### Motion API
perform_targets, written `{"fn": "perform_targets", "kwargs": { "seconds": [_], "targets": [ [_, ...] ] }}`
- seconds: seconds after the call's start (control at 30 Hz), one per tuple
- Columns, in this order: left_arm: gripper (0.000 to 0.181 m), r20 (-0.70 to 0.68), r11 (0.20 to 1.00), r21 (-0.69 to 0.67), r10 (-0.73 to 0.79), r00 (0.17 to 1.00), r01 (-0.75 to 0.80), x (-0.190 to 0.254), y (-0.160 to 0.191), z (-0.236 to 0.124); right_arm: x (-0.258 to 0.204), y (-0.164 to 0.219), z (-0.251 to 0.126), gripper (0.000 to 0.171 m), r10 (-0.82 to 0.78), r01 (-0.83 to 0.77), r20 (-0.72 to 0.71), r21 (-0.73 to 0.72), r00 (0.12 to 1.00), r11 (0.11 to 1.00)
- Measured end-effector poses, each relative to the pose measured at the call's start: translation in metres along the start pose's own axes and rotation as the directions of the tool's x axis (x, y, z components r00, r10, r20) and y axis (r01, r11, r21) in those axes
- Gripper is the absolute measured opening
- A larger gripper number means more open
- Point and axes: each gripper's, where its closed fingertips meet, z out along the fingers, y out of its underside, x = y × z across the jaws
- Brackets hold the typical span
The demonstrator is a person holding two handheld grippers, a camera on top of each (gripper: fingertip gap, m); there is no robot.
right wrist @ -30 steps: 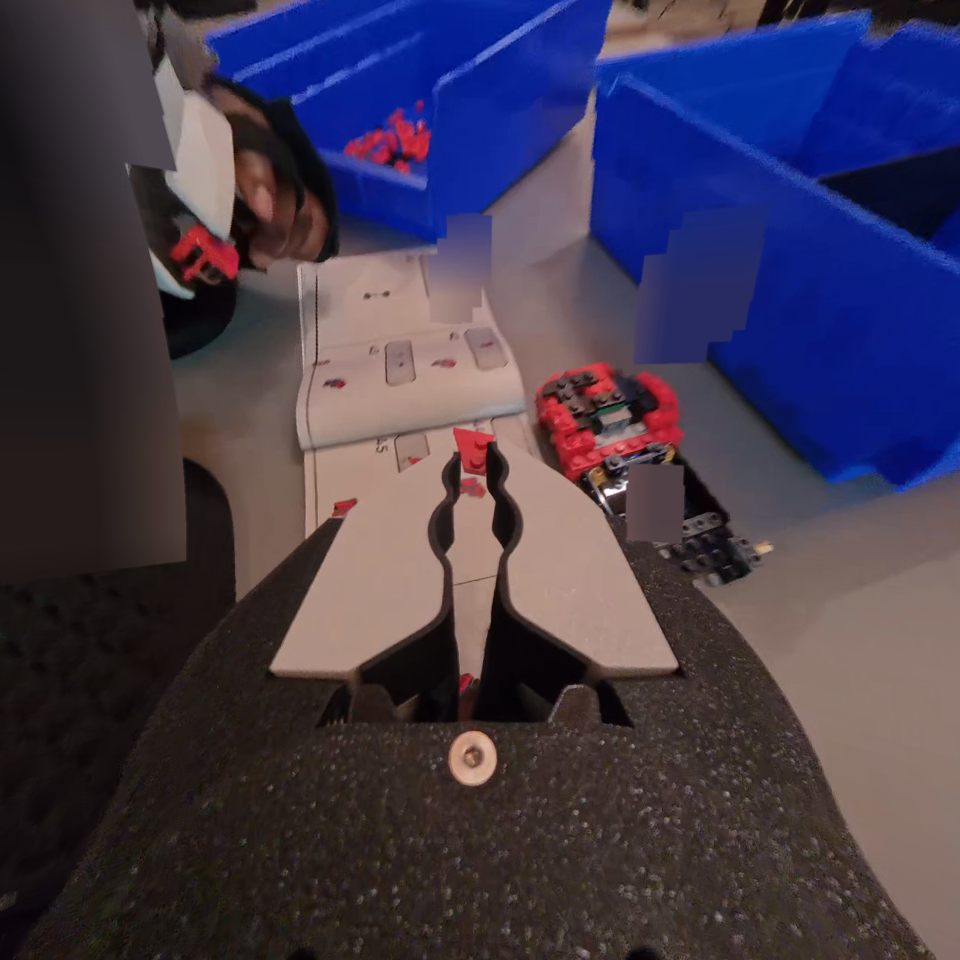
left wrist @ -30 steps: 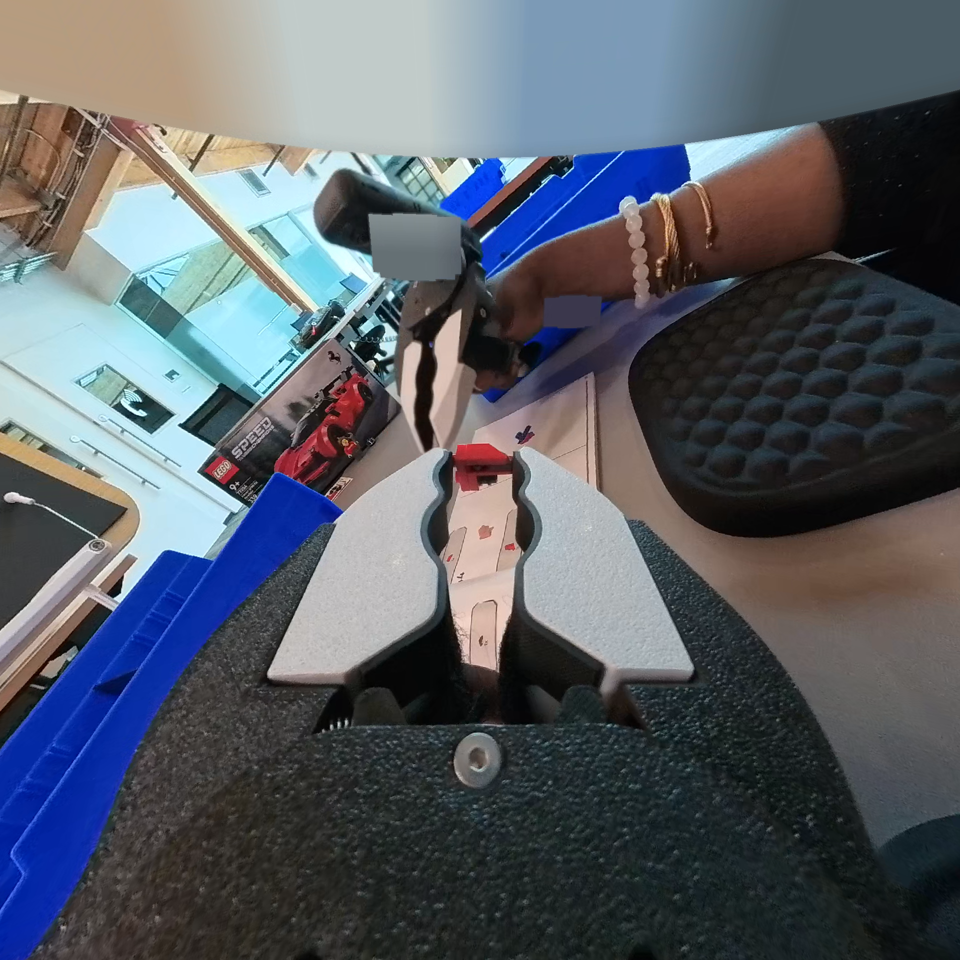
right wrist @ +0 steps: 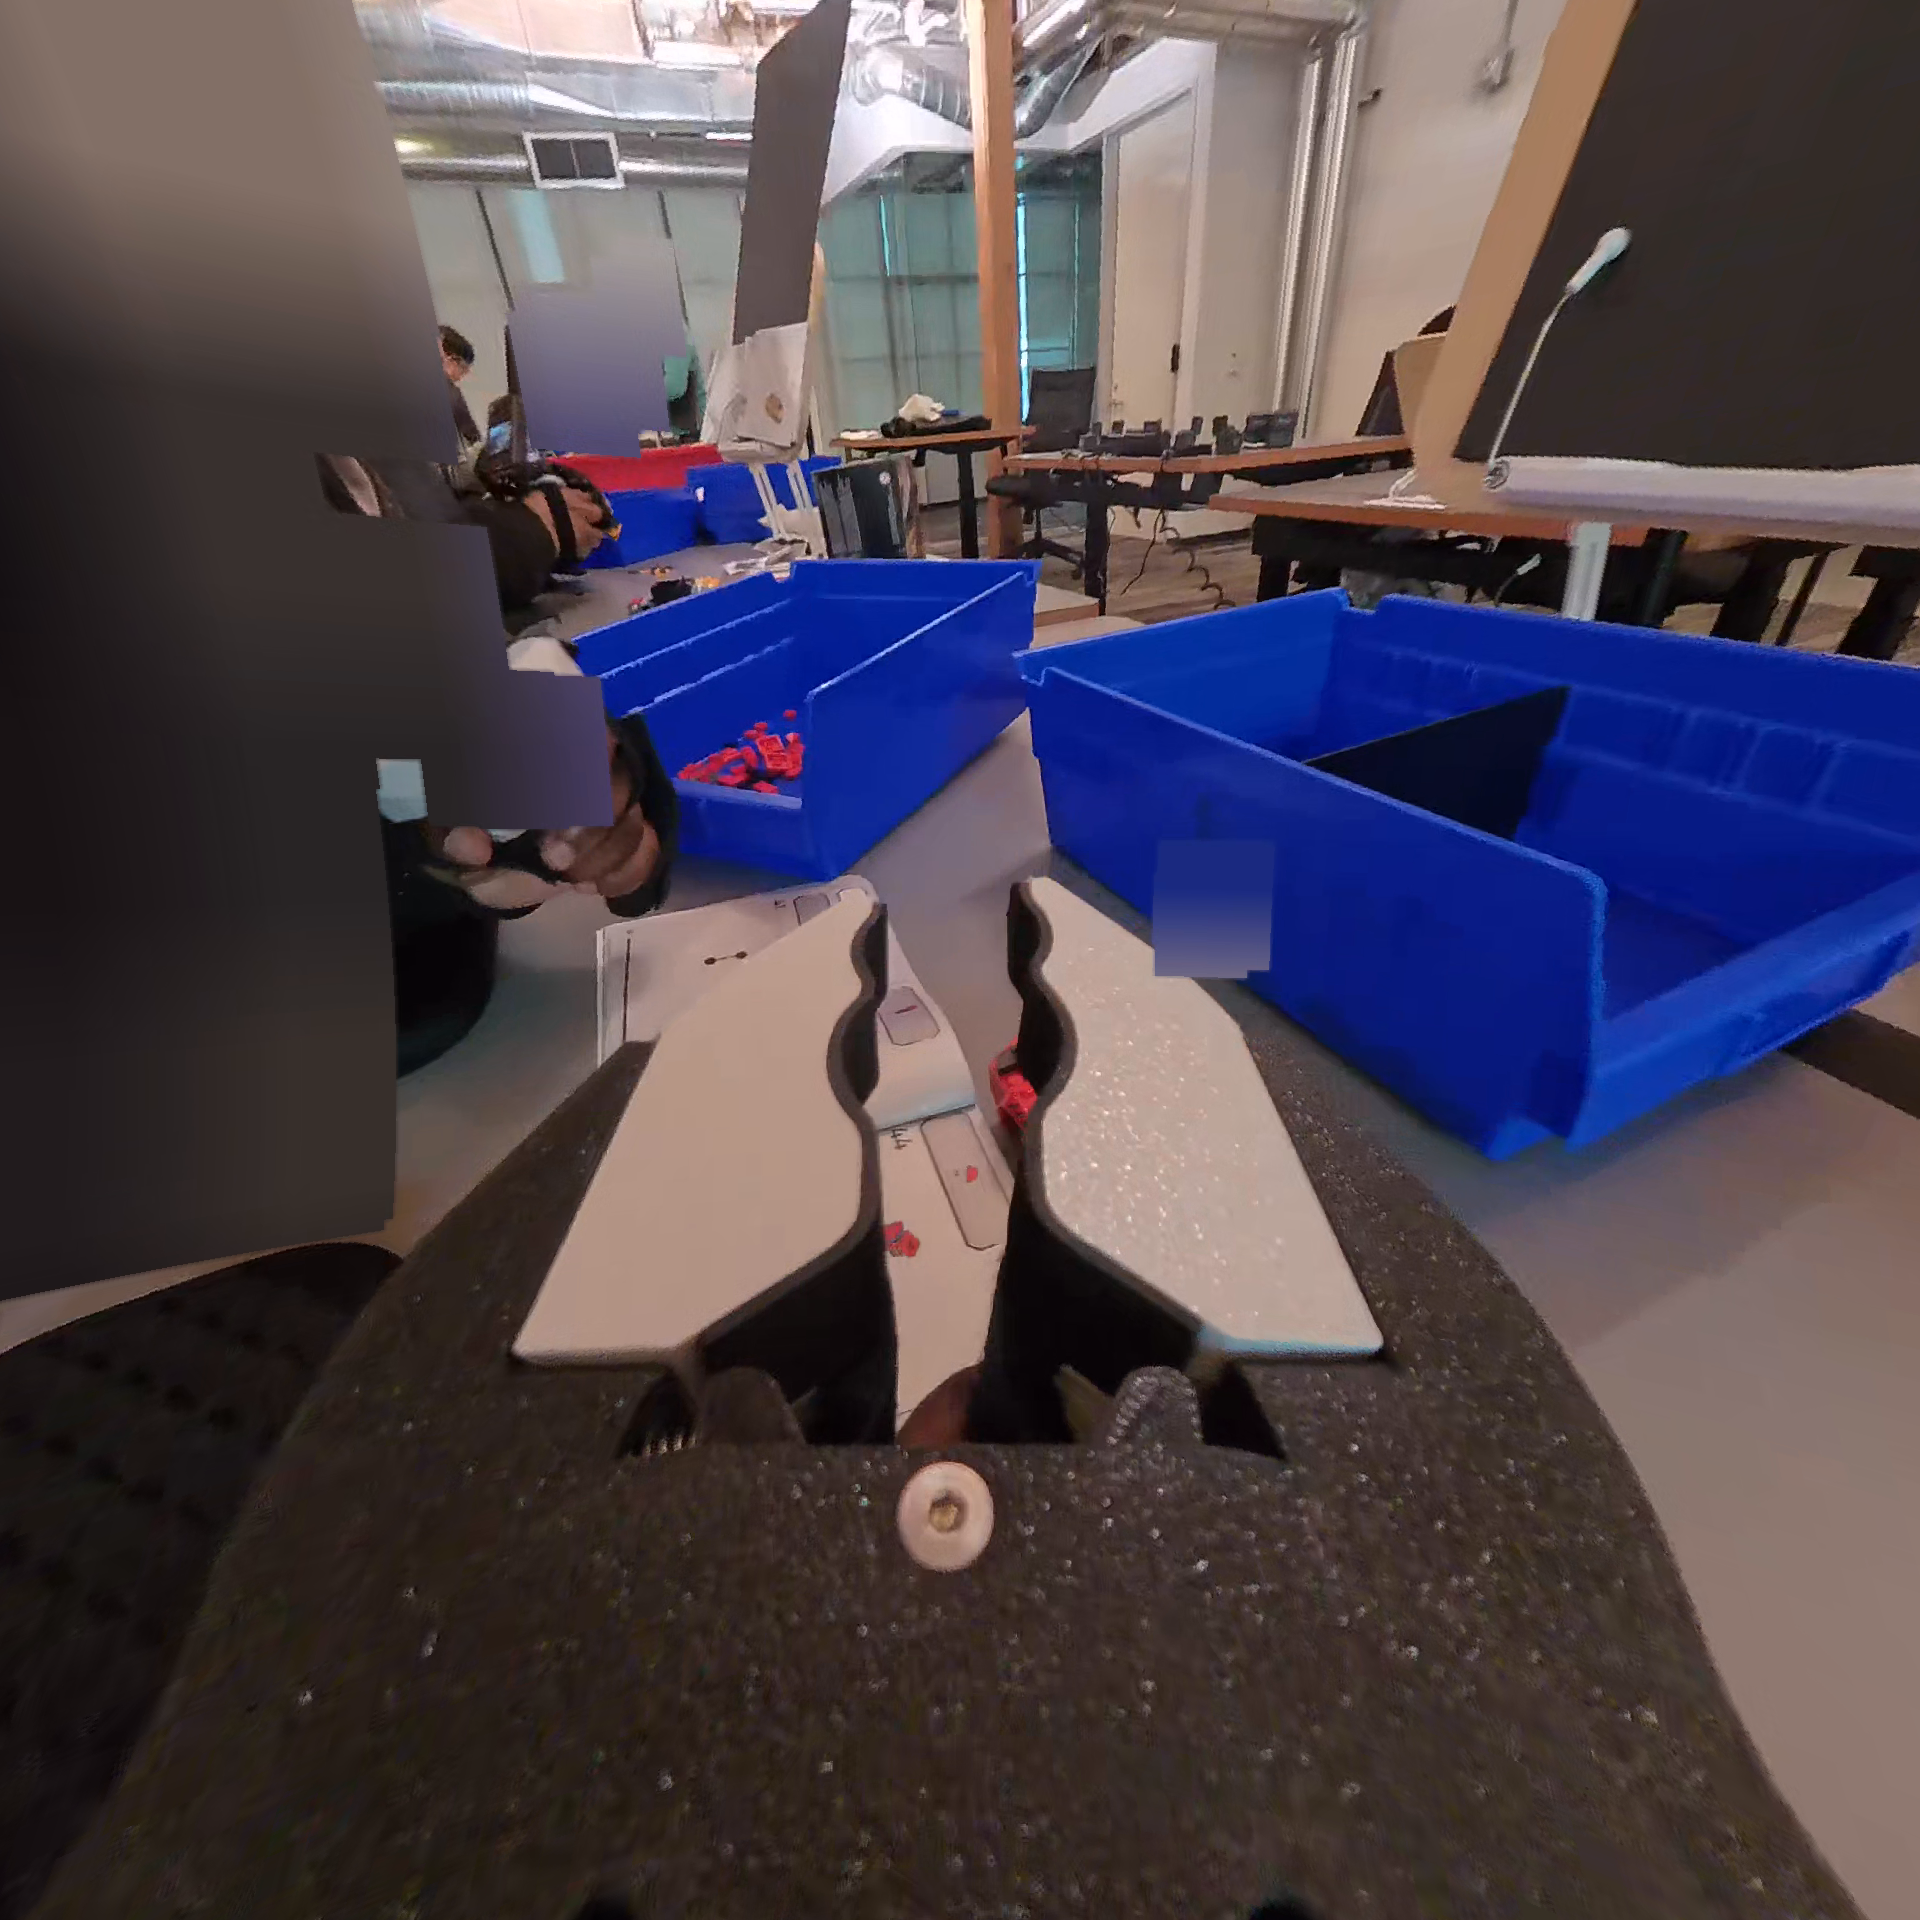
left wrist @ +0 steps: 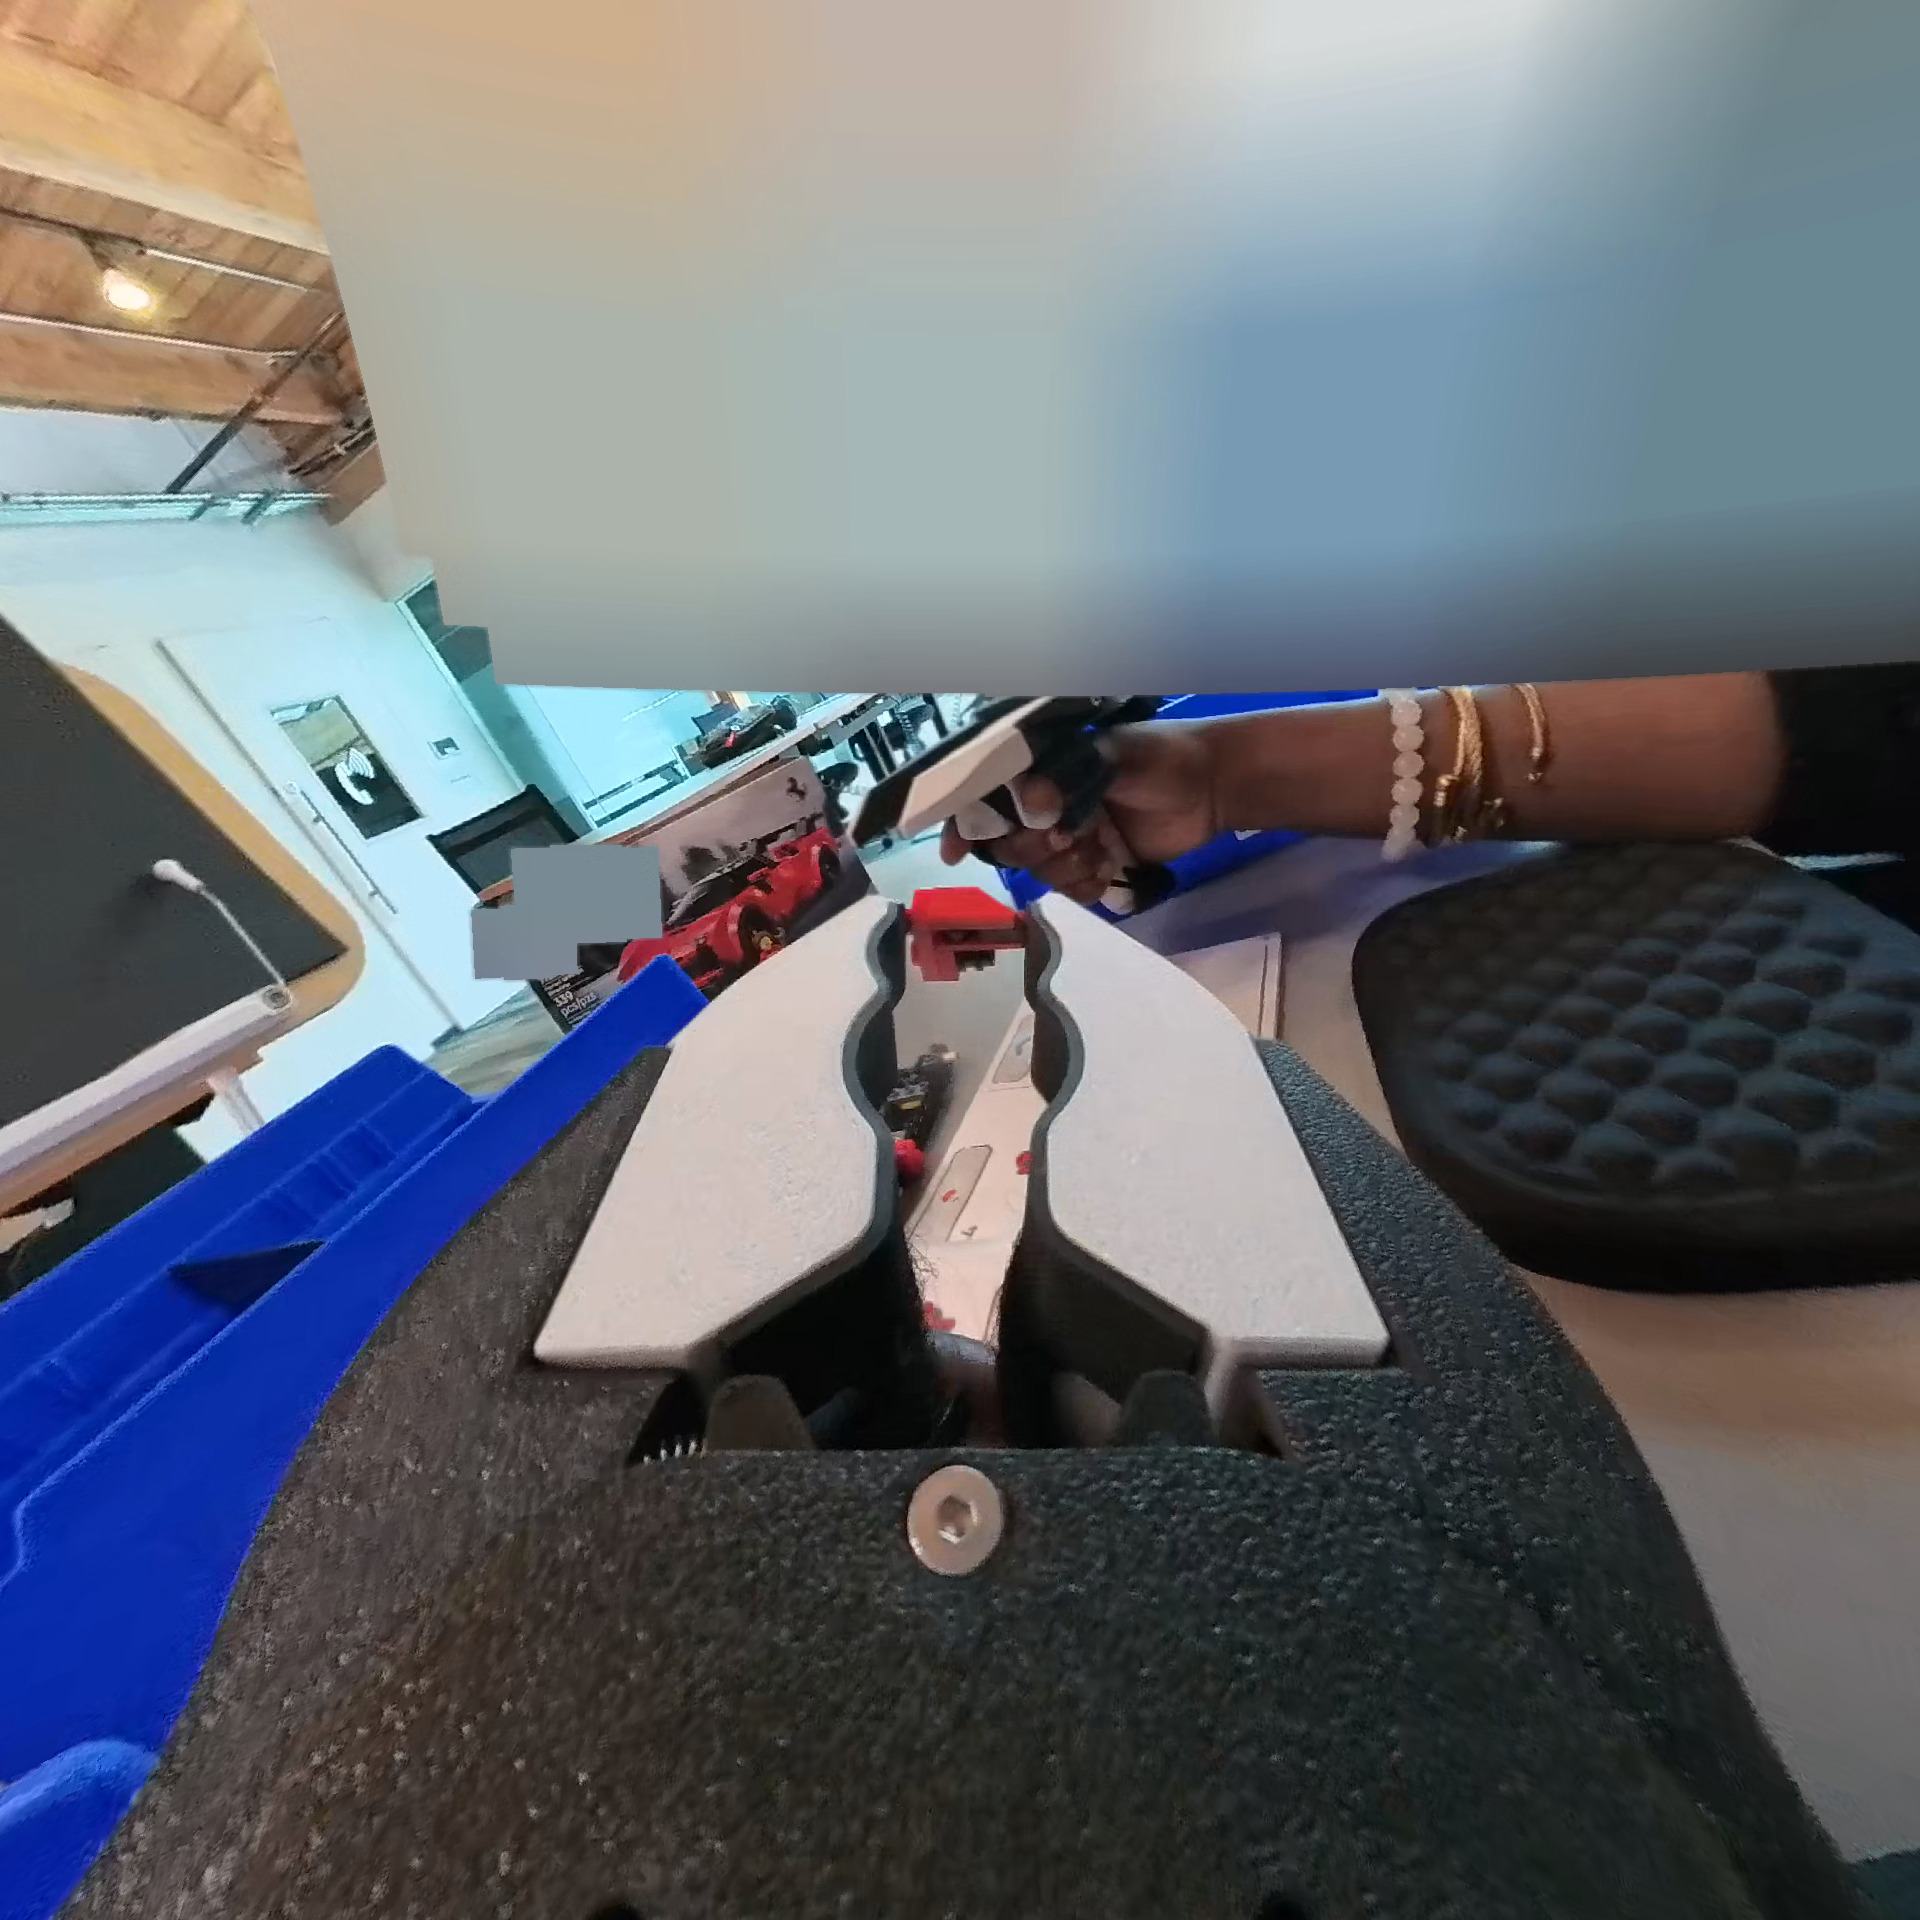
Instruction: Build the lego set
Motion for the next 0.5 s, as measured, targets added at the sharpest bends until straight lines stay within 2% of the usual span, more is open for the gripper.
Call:
{"fn": "perform_targets", "kwargs": {
  "seconds": [0.1,0.17,0.23,0.3,0.5],
  "targets": [
    [0.021,0.024,1.0,-0.005,-0.012,1.0,0.012,-0.005,0.001,-0.002,-0.004,0.006,0.004,0.021,0.001,0.0,0.012,-0.049,1.0,0.999],
    [0.021,0.032,1.0,-0.007,-0.015,0.999,0.015,-0.006,0.002,-0.002,-0.013,0.019,0.007,0.019,0.034,-0.024,0.063,-0.147,0.997,0.989],
    [0.021,0.03,1.0,-0.014,-0.016,0.999,0.017,-0.006,0.003,-0.001,-0.027,0.05,0.008,0.02,0.064,-0.011,0.141,-0.348,0.988,0.938],
    [0.021,0.03,1.0,-0.029,-0.006,1.0,0.007,-0.006,0.006,-0.001,-0.031,0.085,0.007,0.023,0.031,0.057,0.155,-0.532,0.987,0.845],
    [0.02,0.012,0.999,-0.04,0.003,1.0,-0.002,-0.002,0.008,0.001,-0.044,0.119,0.022,0.023,0.029,0.113,0.204,-0.648,0.979,0.753]
  ]
}}
